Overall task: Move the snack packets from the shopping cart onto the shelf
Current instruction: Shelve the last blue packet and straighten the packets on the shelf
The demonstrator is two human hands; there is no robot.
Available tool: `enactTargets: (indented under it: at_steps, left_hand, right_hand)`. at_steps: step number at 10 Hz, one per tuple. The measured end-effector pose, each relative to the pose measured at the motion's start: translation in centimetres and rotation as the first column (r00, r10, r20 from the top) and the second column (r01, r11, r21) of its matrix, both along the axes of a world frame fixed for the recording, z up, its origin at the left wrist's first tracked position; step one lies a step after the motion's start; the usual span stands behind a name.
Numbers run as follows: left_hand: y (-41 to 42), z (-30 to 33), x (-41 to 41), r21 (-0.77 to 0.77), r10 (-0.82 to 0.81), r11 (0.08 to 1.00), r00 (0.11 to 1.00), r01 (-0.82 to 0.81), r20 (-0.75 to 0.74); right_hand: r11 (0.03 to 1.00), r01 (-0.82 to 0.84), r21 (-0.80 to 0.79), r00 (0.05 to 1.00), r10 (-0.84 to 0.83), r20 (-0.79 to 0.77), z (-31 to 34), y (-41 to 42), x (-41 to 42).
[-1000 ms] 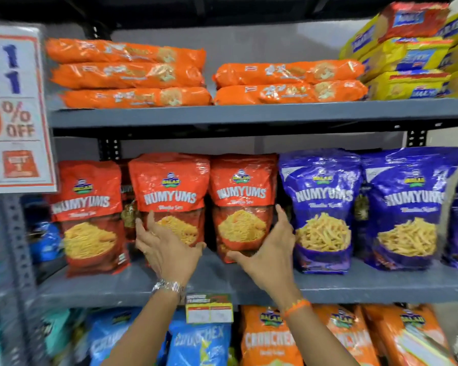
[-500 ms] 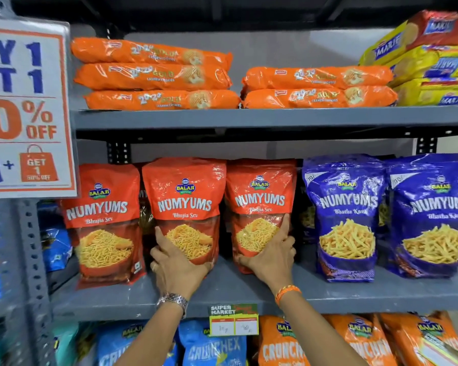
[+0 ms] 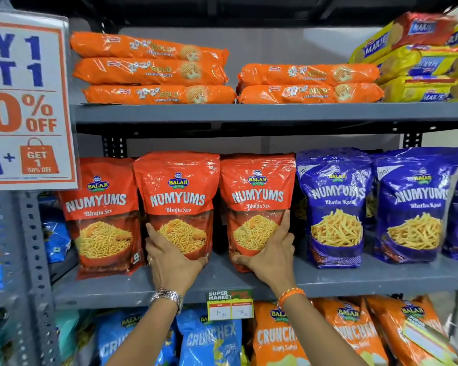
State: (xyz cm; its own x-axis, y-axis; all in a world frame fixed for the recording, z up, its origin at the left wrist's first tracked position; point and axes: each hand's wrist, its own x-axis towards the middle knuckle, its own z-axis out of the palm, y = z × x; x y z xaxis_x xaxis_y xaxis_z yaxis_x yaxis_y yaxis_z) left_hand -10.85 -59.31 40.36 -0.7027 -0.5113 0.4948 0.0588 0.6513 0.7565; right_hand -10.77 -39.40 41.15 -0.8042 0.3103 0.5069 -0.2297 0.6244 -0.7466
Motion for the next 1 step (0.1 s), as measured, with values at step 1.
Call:
enactTargets:
  at_steps: [1]
  left_hand:
    - [0.24,-0.01,0.37,-0.05,0.024,0.998,0.992,-0.03,-0.122]
  right_hand:
    - [0.999,0.05,0.01,0.999,-0.049,-0.023,0.32,0.25,0.72]
